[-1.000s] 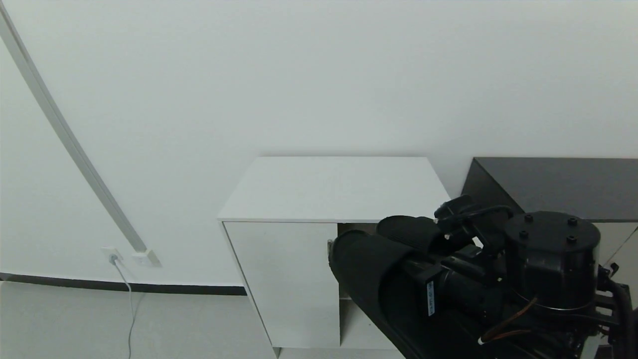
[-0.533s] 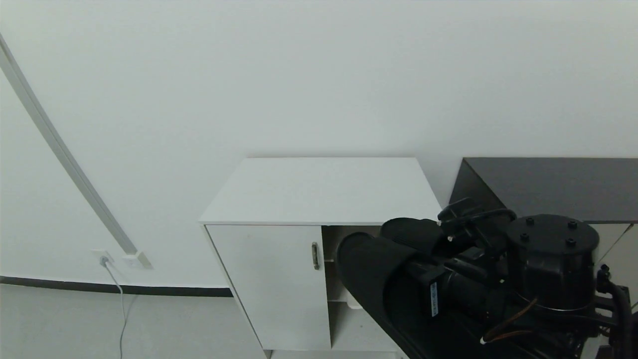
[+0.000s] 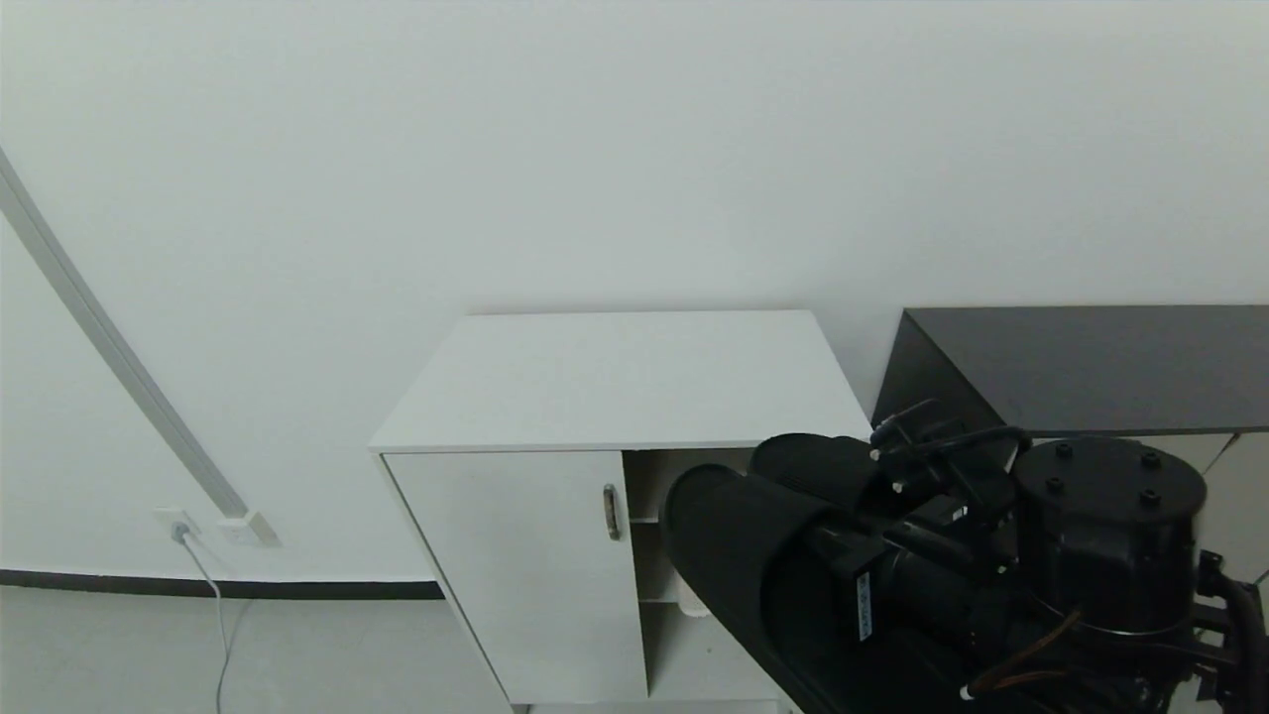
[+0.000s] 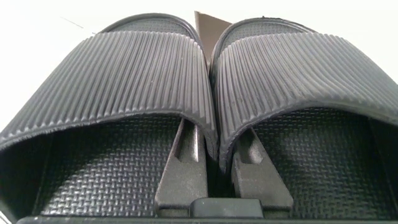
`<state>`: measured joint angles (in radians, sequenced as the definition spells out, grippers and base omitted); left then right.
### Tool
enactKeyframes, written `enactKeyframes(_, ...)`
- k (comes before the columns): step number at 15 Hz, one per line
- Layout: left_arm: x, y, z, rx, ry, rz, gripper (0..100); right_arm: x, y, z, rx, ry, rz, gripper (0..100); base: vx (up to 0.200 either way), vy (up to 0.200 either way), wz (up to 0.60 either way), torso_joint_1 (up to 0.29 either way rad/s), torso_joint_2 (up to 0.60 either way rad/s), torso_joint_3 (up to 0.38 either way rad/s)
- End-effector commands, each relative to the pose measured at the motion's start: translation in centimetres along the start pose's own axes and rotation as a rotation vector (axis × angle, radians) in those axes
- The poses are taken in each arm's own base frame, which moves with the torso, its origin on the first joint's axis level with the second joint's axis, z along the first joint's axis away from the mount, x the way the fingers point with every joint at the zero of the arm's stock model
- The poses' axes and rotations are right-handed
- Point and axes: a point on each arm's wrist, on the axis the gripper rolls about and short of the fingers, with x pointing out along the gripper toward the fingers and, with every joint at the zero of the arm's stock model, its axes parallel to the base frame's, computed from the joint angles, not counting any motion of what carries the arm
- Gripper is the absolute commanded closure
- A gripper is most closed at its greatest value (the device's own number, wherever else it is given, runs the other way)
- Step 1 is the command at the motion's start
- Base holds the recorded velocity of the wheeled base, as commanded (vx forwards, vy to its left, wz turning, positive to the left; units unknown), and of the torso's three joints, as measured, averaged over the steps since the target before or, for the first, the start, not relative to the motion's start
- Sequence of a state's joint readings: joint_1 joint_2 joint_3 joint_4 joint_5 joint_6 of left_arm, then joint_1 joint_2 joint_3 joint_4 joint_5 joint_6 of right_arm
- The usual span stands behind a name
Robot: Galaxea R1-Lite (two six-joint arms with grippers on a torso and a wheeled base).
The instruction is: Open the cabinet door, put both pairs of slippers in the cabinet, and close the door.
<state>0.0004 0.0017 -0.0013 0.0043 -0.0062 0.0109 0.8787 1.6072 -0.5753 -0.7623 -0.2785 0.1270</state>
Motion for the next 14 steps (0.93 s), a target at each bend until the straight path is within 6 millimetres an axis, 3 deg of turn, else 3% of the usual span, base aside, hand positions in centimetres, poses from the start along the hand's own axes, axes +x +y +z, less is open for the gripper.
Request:
enactKeyframes(1,0.0,0.0,0.0,0.0,0.0,0.0,100,0.02,0.05,-0.09,-0.001,0.004,0.002,100,0.0,0.0,0.0,-0.007,0.06,0.017)
enactKeyframes(6,0.0,0.0,0.0,0.0,0.0,0.0,100,-0.17,0.05,-0.27,-0.003,0.007,0.005,100,0.0,0.0,0.0,-0.076,0.17,0.098)
enactKeyframes(14,0.0,0.0,0.0,0.0,0.0,0.0,100,-0.59,-0.05,-0.1,-0.014,-0.007,0.005,100,0.0,0.0,0.0,-0.204,0.48,0.276)
